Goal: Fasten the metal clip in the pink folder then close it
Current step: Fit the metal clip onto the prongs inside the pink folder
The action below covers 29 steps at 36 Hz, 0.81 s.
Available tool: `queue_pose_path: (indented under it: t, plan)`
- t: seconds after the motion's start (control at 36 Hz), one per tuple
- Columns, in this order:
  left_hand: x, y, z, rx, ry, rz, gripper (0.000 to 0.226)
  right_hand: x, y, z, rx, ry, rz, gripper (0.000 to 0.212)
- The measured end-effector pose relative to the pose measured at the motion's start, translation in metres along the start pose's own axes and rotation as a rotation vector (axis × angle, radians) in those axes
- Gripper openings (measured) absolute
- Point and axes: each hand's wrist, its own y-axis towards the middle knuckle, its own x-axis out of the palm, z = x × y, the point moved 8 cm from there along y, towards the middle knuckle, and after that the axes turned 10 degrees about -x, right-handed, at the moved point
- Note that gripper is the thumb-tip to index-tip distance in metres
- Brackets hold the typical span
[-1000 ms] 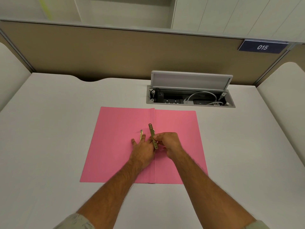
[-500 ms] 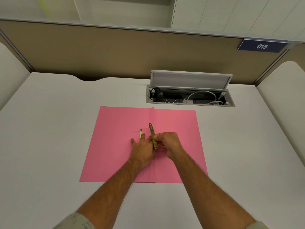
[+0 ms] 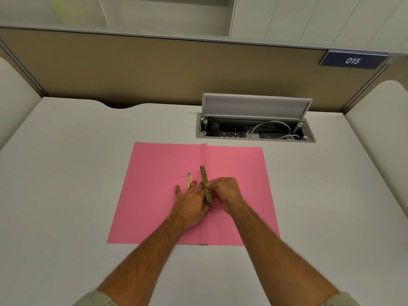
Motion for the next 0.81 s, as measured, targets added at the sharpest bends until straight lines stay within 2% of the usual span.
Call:
queue_pose_path:
  t: [0.19,0.39,0.61,0.81]
  plan:
    - [0.010,-0.008,-0.015,0.057,-0.063,0.009,0.088,0.000,0.005,0.001,-0.022,-0.090,0.038,0.008]
    - [0.016,-0.005,-0.024,0.013,-0.083,0.011,0.111,0.000,0.007,-0.001,-0.036,-0.289,0.064,0.009]
    - [0.014,-0.004,-0.021,0.029,-0.099,0.009,0.108,0.002,0.010,-0.005,-0.058,-0.506,0.086,0.007]
    - [0.016,0.000,-0.021,0.028,-0.059,0.002,0.106,0.001,0.013,-0.005,-0.068,-0.563,0.082,0.011]
